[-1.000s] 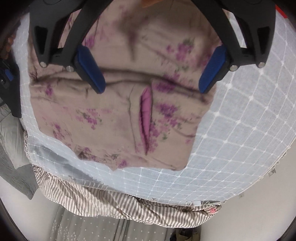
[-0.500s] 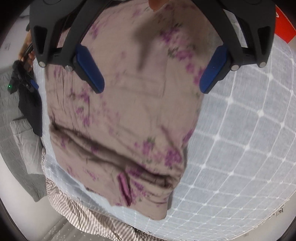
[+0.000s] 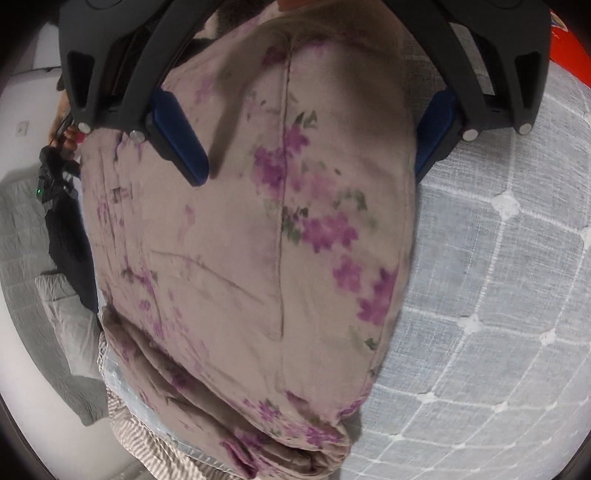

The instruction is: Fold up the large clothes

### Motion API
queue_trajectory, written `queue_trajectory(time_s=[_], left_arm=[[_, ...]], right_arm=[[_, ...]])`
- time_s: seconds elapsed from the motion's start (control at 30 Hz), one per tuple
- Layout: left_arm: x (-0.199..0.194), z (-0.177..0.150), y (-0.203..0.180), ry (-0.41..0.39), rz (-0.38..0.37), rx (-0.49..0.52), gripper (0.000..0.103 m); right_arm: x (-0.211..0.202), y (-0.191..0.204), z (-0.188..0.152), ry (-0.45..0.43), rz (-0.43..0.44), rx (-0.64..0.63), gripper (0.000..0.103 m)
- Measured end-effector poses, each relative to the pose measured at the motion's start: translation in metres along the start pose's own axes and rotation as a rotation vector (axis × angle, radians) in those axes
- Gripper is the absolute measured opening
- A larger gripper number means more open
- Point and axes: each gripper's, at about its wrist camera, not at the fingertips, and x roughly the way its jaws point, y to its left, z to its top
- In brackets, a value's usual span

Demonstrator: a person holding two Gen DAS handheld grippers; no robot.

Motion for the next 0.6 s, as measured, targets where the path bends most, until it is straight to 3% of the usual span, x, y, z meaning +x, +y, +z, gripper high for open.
queue_trajectory(time_s=[0.07, 0.17, 0.23, 0.3, 0.37, 0.47, 0.57, 0.6], left_arm=[[0.001, -0.004, -0.005, -0.006, 0.006, 0.019, 0.102], [0.001, -0.008, -0.007, -0.008, -0.017, 0.034, 0.102], [0.001, -0.007, -0.006, -0.009, -0.047, 0.029, 0.102], [0.001, -0.009, -0.002, -0.006, -0.112, 0.018, 0.102], [0.004, -0.011, 0.0, 0.02, -0.21, -0.001, 0.102], [0.008, -0.012, -0.005, 0.036, -0.24, 0.012, 0.101], [0.012, -0.011, -0.009, 0.054, -0.262, 0.009, 0.094], [0.013, -0.011, -0.012, 0.057, -0.259, 0.011, 0.085]], right_arm=[[0.009, -0.003, -0.007, 0.031, 0.035, 0.014, 0.084], [0.01, 0.005, -0.014, 0.007, 0.037, -0.035, 0.085], [0.014, 0.009, -0.017, 0.033, 0.094, -0.031, 0.085], [0.022, 0.014, -0.02, 0.081, 0.172, -0.03, 0.085], [0.027, 0.023, -0.023, 0.096, 0.162, -0.063, 0.085], [0.032, 0.032, -0.022, 0.122, 0.165, -0.082, 0.085], [0.038, 0.041, -0.022, 0.155, 0.186, -0.087, 0.083], [0.04, 0.043, -0.022, 0.168, 0.2, -0.088, 0.08]])
